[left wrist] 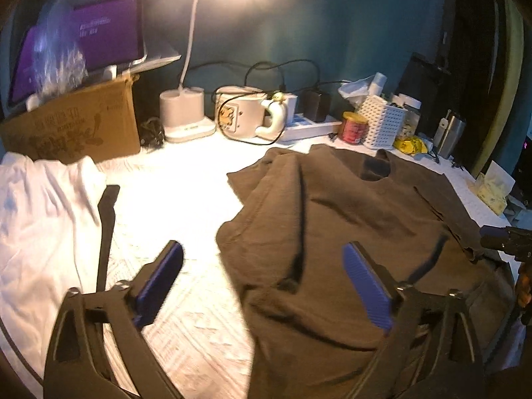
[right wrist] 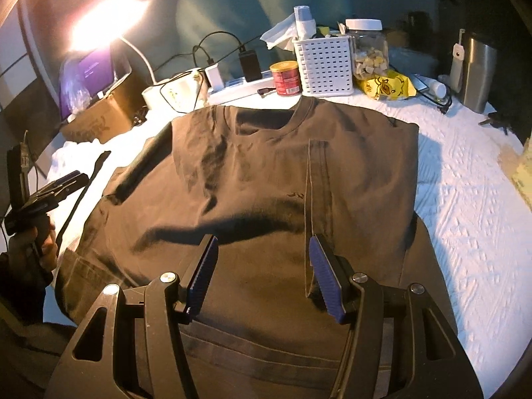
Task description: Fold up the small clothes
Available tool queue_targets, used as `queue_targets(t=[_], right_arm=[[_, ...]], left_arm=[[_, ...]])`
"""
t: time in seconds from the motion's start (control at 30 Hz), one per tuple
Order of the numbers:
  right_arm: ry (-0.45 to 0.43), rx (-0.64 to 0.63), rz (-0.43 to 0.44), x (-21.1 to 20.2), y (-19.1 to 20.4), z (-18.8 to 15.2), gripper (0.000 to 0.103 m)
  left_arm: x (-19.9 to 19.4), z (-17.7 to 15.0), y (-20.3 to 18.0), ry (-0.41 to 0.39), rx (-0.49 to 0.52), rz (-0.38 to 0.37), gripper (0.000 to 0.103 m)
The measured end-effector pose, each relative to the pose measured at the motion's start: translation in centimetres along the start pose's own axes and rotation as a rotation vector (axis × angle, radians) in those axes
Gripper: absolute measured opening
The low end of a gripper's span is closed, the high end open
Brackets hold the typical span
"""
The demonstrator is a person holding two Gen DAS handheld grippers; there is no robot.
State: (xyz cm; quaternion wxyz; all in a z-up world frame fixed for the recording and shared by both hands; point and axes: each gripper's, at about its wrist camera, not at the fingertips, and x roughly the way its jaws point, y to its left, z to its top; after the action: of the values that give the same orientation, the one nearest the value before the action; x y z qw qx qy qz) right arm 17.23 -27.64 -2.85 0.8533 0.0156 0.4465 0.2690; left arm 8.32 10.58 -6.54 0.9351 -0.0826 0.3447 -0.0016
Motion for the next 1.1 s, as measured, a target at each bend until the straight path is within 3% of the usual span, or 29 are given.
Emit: queue_targets(t=[0.13, 0.23, 0.3, 0.63, 0.73, 0.8, 1.1], right_arm=[[-0.002, 0.003, -0.017, 0.1, 0.5, 0.3, 0.060], [0.000, 0.009, -0.032, 0.4, 0.7, 0.5, 0.060], [0.001, 0.012, -0.037, 0.5, 0.7, 0.6, 0.060], [0.016, 0.034, -0.051, 1.4, 0.5, 0.4, 0.060], [0.021, 0.032, -0.041, 1.6, 0.4, 0.3, 0.060], [0.019, 0.037, -0.018, 1.6, 0.4, 0.3, 0.060], [-0.005, 0.069, 0.036, 0.9, -0.6, -0.1, 0.060]], left_arm=[[1.7, 0.6, 1.9, 0.029, -0.052, -0.051, 0.081], [3.9, 1.1, 3.0, 0.083, -0.062, -0.059, 0.066], [5.1, 1.5, 3.8, 0.118, -0.084, -0.068, 0.047], [7.3, 1.0, 3.5, 0.222, -0.099, -0.163, 0.042], [7.3, 0.9, 3.1, 0.217, -0.081, -0.137, 0.025], [7.5, 0.7, 3.1, 0.227, -0.086, -0.138, 0.005], [5.4, 1.5, 1.8, 0.155, -0.055, -0.069, 0.004]])
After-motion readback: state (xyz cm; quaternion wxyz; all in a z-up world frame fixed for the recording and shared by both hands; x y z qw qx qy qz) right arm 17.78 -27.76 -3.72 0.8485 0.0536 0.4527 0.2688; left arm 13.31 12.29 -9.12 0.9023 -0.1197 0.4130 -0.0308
